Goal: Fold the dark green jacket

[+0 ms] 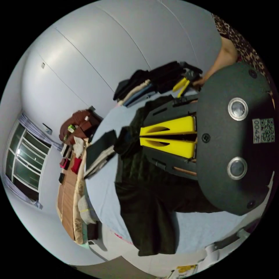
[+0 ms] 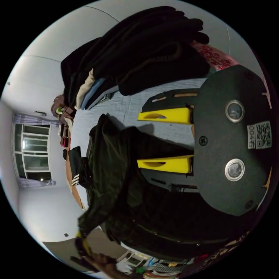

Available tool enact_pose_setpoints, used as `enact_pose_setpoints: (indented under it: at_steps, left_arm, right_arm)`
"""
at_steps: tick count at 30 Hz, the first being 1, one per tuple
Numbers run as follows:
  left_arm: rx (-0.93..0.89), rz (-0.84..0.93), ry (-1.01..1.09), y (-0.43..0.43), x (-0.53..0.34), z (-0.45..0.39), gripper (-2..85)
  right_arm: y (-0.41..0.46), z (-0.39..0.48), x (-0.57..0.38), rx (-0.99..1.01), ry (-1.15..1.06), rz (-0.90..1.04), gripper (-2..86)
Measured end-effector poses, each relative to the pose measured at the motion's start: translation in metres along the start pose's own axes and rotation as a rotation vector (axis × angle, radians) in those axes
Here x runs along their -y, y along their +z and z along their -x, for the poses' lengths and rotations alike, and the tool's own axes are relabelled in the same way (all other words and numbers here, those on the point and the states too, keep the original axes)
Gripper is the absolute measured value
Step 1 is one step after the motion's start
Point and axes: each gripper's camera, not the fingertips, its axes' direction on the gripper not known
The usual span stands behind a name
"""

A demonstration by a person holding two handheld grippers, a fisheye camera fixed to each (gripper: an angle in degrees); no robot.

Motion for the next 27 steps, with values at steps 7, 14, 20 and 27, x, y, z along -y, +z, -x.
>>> enact_pose_setpoints:
  at_steps: [7, 14, 20, 27]
  left_arm:
    - [-0.192, -0.119, 0.058, -0.028, 0.033, -0.049, 1.0]
    - [-0.097, -0.142, 0.035, -0.026, 0.037, -0.045, 1.2]
    - [0.072, 0.005, -0.092, 0.021, 0.010, -0.011, 1.1]
    - [0.226, 0.171, -0.063, 0.071, -0.016, 0.005, 0.9]
  right_arm:
    - [0.022, 0.028, 0.017, -0.153, -0.073, -0.002, 15.2]
    - [0.029, 0.016, 0.027, -0.282, -0.079, 0.019, 6.0]
    - [0.053, 0.012, 0.016, -0.281, -0.297, 0.100, 3.8]
    - [0.051, -0.022, 0.005, -0.163, -0.290, 0.097, 5.7]
